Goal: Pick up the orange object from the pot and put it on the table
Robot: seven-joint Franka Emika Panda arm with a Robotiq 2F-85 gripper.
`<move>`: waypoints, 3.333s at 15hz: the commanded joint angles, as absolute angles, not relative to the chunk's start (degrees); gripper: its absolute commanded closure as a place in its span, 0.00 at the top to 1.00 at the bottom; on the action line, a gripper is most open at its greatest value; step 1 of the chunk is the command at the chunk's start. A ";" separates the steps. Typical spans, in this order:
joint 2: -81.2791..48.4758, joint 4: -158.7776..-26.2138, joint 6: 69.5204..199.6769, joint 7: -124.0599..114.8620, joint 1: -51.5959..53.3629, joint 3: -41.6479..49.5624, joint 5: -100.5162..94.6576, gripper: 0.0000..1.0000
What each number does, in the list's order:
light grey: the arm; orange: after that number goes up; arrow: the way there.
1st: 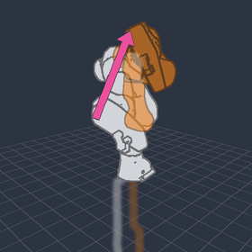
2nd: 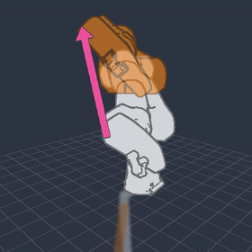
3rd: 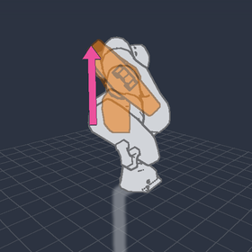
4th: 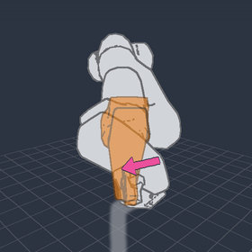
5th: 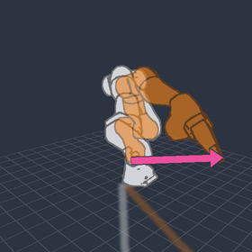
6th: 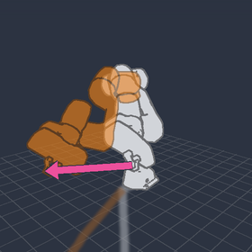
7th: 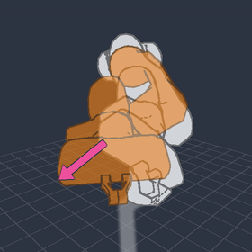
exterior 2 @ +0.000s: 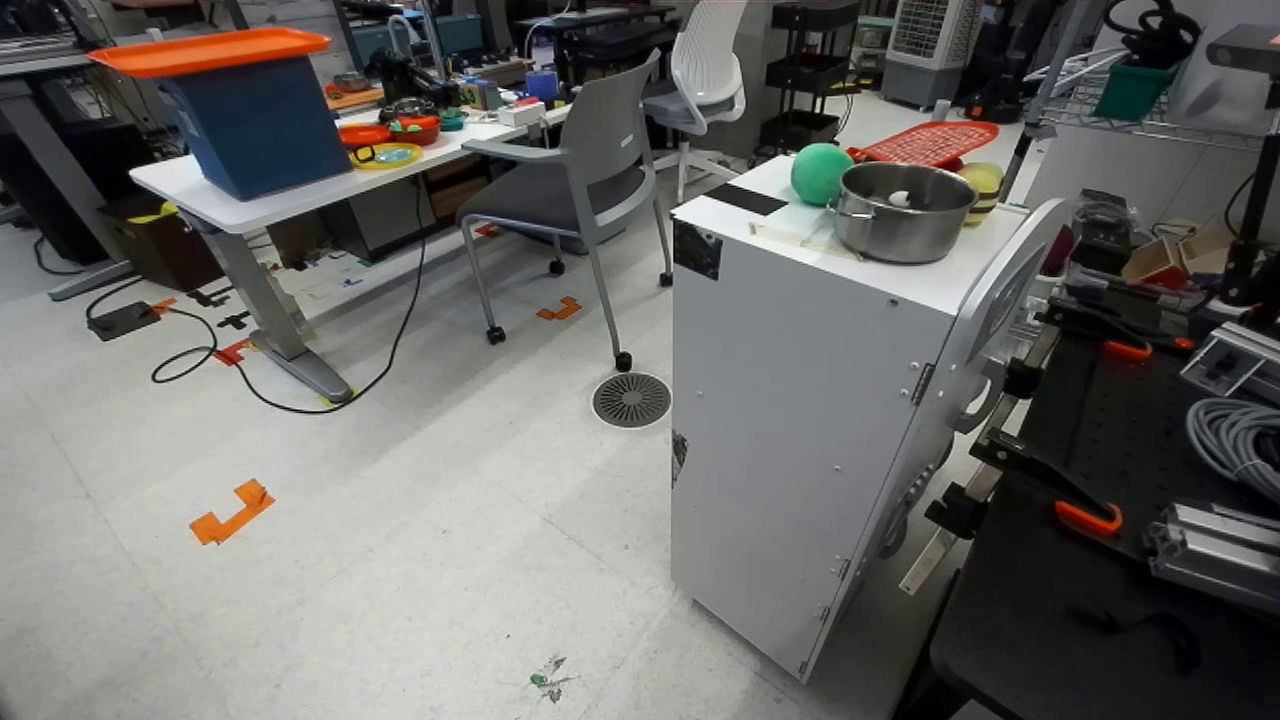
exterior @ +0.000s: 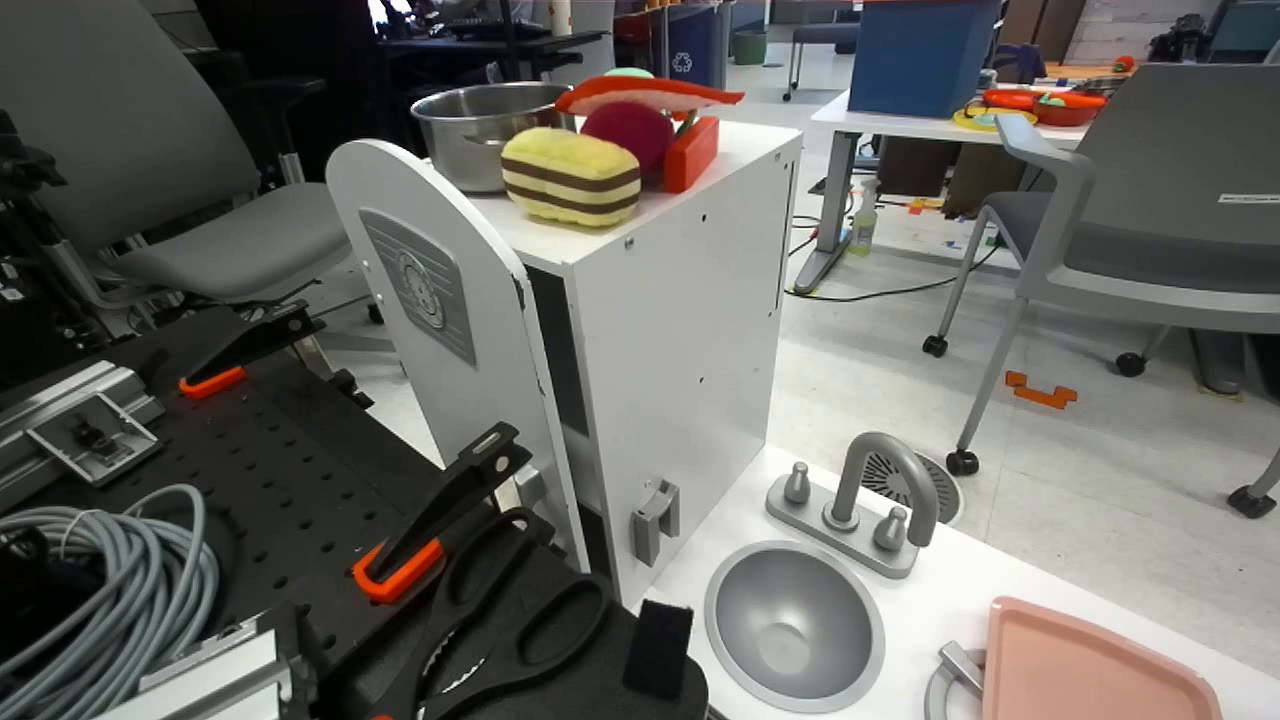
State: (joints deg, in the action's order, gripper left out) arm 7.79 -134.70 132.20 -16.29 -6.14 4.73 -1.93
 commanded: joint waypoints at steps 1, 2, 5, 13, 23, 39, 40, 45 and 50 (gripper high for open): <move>7.93 -134.06 132.16 -15.77 -6.47 5.02 -0.72 0.85; 7.99 -134.07 132.19 -15.73 -6.47 5.06 -0.65 0.92; 8.29 -134.11 131.56 -15.28 -6.39 5.10 -0.57 1.00; 12.92 -135.60 123.86 -14.89 -5.77 3.37 -4.74 1.00; 22.91 -136.75 112.12 -8.98 -4.95 1.18 -6.21 1.00; 26.96 -138.34 109.15 -2.73 -3.01 0.36 -5.61 1.00; 26.96 -138.34 109.15 -2.71 -3.01 0.36 -5.61 1.00; 26.96 -138.34 109.15 -2.68 -3.01 0.36 -5.61 1.00; 26.96 -138.35 109.15 -2.68 -3.01 0.36 -5.62 1.00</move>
State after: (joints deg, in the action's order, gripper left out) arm 26.98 -138.45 109.28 -2.57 -3.29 0.13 -5.52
